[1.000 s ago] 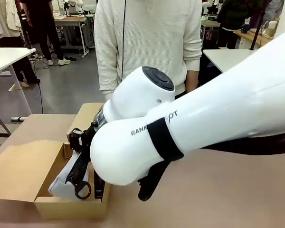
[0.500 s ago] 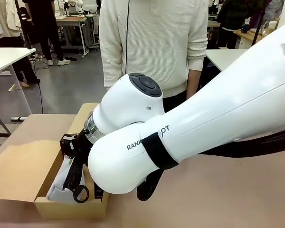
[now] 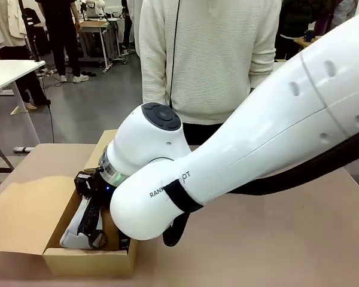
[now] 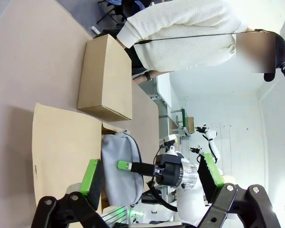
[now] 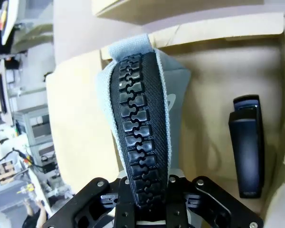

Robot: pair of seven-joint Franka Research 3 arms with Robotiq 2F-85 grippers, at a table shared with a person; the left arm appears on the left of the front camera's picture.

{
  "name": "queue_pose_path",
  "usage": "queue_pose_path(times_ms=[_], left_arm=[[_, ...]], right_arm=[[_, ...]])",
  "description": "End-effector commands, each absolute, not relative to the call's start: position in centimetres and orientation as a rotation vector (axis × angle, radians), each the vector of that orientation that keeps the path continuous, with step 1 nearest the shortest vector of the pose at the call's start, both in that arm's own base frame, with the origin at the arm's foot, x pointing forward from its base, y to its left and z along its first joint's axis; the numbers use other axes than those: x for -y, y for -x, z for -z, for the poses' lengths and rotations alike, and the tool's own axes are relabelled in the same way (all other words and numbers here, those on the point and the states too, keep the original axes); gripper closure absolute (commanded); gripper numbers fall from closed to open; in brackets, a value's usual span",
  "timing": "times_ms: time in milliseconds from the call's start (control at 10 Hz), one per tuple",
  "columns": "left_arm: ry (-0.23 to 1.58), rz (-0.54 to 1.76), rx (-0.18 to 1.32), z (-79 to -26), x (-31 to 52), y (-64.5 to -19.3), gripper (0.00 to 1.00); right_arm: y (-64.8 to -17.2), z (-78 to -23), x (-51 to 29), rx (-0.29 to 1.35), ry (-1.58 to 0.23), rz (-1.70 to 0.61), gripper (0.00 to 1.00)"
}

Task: Place items inside the box.
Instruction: Pick up a Pencil pouch or Stapler and place it inside the Mailer Box closest to the robot.

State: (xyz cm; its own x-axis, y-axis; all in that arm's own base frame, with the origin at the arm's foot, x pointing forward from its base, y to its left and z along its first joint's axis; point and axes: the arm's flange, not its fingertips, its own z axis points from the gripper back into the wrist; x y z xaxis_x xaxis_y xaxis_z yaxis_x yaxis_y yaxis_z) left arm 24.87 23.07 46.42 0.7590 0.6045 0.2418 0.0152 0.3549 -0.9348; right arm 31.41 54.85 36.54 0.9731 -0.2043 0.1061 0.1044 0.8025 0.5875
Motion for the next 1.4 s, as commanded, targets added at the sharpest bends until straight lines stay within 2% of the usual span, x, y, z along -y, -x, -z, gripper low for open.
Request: queue_pose_path(times_ms=[0, 600, 700, 800, 900, 1000, 1200, 1300], left_arm=[[1.174, -0.400, 0.648, -46.3, -22.9, -24.8, 0.00], [1.174, -0.400, 0.648, -46.3, -22.9, -24.8, 0.00], [1.174, -0.400, 0.648, -46.3, -22.9, -24.8, 0.00], [1.174, -0.400, 0.648, -46.3, -22.9, -24.8, 0.00], [1.174, -0.400, 0.648, -46.3, -22.9, -24.8, 0.00], [1.174, -0.400, 0.648, -46.3, -22.9, -24.8, 0.00], [1.174, -0.400, 0.648, -46.3, -22.9, -24.8, 0.00], [1.174, -0.400, 0.648, -46.3, -22.9, -24.8, 0.00]], right_arm=[[-31.5, -35.8, -58.3, 0.156, -0.563, 0.216, 0.91], [-32.2, -34.0, -58.2, 0.108, -0.498, 0.229, 0.91], [-32.4, -34.1, -58.0, 0.103, -0.501, 0.235, 0.85], [-32.6, -34.3, -57.8, 0.095, -0.502, 0.239, 0.31], [-32.6, -34.3, -57.5, 0.088, -0.504, 0.238, 0.25], [-32.5, -34.4, -57.3, 0.085, -0.504, 0.238, 0.00], [-32.4, -34.8, -56.8, 0.059, -0.528, 0.223, 0.00], [-32.4, -35.3, -56.4, 0.058, -0.545, 0.228, 0.09]])
